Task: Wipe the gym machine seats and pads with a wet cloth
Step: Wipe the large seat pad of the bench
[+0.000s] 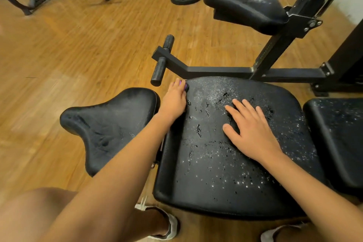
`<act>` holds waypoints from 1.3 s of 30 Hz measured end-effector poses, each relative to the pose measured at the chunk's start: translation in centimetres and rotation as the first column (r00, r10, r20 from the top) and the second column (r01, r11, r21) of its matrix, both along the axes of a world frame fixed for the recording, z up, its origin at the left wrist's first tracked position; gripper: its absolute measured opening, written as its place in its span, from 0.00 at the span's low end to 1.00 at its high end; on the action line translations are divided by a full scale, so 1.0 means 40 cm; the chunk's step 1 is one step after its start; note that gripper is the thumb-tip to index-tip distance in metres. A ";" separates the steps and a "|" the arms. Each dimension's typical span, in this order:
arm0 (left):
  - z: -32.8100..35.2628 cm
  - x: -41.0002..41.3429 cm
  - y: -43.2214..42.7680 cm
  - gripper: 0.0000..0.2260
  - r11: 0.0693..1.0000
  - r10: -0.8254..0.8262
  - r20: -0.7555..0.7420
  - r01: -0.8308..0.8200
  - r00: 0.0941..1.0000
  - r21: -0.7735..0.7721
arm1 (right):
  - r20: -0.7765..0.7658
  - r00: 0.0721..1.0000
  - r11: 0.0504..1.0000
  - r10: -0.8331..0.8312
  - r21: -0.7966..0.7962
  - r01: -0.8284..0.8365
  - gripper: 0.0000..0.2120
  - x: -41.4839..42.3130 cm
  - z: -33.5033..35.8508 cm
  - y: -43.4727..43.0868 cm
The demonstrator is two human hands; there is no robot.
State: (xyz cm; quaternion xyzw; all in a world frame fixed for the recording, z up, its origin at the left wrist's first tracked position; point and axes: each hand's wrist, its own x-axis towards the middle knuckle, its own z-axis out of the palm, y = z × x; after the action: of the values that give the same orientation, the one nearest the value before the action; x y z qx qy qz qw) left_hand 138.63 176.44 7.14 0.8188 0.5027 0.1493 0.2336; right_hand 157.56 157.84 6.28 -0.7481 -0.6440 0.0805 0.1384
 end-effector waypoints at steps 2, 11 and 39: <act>-0.016 0.022 0.075 0.13 0.999 0.032 -0.032 -0.032 0.999 -0.006 | 0.008 1.000 1.000 0.001 -0.002 -0.001 0.28 0.000 -0.001 0.003; -0.008 -0.105 -0.238 0.19 0.999 0.017 0.128 -0.012 0.992 -0.038 | 0.020 1.000 1.000 -0.007 -0.017 0.007 0.29 0.011 -0.005 0.002; 0.088 -0.328 -0.486 0.20 0.990 -0.040 0.046 0.046 0.998 -0.130 | -0.245 0.894 0.925 0.374 0.036 -0.377 0.21 -0.313 0.106 -0.261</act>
State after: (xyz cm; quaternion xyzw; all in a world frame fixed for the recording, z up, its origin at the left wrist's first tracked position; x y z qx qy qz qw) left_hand 125.51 156.99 10.67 0.8090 0.4885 0.1286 0.3007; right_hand 145.04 147.39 10.52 -0.5945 -0.7534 0.2024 0.1947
